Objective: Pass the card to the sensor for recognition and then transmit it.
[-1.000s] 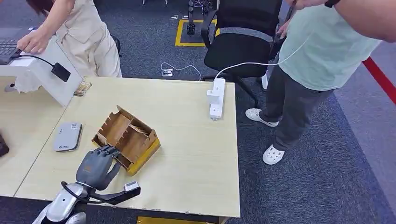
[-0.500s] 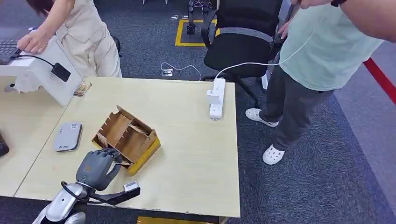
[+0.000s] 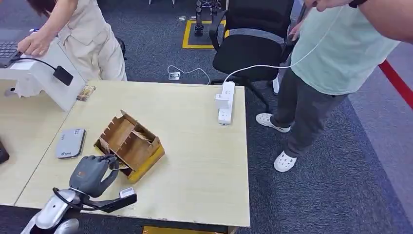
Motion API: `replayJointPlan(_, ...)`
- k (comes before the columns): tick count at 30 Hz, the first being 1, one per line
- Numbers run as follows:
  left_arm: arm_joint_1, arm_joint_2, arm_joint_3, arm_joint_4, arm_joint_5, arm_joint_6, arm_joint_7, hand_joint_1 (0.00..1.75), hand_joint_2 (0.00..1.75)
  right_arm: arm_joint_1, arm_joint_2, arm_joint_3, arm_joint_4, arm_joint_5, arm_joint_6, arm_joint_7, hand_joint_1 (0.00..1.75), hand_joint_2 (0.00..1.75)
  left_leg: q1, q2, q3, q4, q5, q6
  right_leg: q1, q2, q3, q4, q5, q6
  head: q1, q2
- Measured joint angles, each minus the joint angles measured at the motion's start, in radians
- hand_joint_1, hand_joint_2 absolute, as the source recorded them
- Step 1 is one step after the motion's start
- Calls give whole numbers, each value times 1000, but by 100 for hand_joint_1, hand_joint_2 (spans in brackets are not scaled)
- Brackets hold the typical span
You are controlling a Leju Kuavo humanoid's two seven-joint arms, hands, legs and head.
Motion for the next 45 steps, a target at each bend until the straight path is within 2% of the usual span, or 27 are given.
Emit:
replayJointPlan(6,13,3,14,0,7,-5,-7,175,175,-1,0,-2,0,2,-2,0,0,175,0,0,0,0,0,0,0,0,0,0,0,0,0,0)
replayJointPlan(14,27,13,52,-21,75,-3,-13,175,175,0,0,-3,0,7,-6,0,0,175,0,0,0,0,0,0,0,0,0,0,0,0,0,0)
replayJointPlan(21,40,54,169,-75,152,-18,-37,175,175,1,0,-10,0,7,-6,-5,0,175,0,0,0,0,0,0,1,0,0,0,0,-1,0,0)
replayJointPlan(27,26,118,275,-101,233,-81,-53,175,175,1,0,-17,0,11,-6,-6,0,175,1,0,0,0,0,0,1,0,0,0,0,-1,0,0)
replayJointPlan(32,3,140,314,-109,263,-114,-60,175,175,1,0,-19,0,16,-4,-8,0,175,1,0,0,0,0,0,1,0,0,0,0,-1,0,0)
replayJointPlan(35,-66,154,318,-93,254,-136,-35,175,175,0,1,-19,0,22,0,-8,0,175,1,-3,0,0,0,0,1,-3,0,0,0,-1,0,0)
replayJointPlan(37,-138,155,314,-56,223,-128,-6,175,175,-4,4,-19,-1,31,7,-7,0,175,1,-3,0,0,1,0,1,-3,0,0,0,-1,0,0)
replayJointPlan(42,-372,138,275,134,144,-43,57,175,175,-16,14,-19,-7,42,7,-3,0,175,1,-4,0,0,3,-1,1,-3,0,1,2,-3,0,0)
replayJointPlan(45,-466,125,249,239,136,-29,68,175,175,-19,18,-19,-9,42,6,-2,0,175,1,-3,0,0,3,-2,1,-2,0,1,2,-3,0,0)
